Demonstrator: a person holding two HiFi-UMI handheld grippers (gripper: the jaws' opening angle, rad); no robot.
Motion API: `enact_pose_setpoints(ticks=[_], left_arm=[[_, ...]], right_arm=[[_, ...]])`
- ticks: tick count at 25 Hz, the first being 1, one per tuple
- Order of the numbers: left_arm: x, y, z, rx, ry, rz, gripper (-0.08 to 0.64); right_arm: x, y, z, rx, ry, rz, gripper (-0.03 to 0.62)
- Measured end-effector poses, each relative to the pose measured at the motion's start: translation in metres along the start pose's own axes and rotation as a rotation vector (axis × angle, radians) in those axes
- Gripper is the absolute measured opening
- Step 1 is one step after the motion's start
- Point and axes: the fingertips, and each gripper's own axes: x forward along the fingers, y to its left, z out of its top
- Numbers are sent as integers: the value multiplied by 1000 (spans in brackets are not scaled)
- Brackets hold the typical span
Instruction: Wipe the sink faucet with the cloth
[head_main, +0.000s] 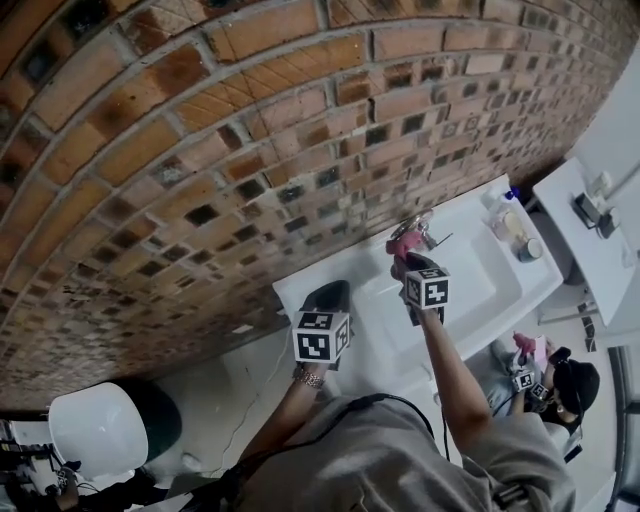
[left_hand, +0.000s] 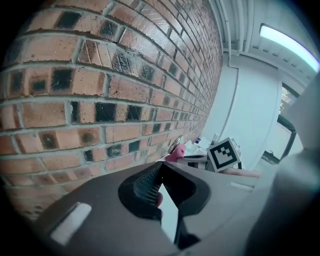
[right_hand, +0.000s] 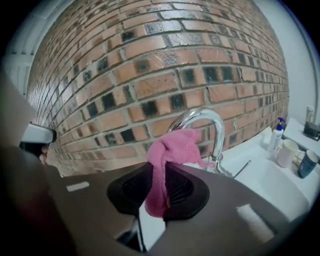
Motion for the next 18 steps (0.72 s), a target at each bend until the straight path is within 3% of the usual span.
enact_pose_setpoints(ticks=[2, 10, 18], left_arm=[[-6, -6, -4, -3, 2, 1, 18], [-40, -27, -36, -49, 18, -7, 18], [-123, -44, -94, -28, 14, -16, 18]], right_arm=[[-9, 19, -11, 2, 21, 21, 67], [-68, 104, -25, 89, -55, 94, 67], [-149, 194, -87, 23, -43, 23, 69]])
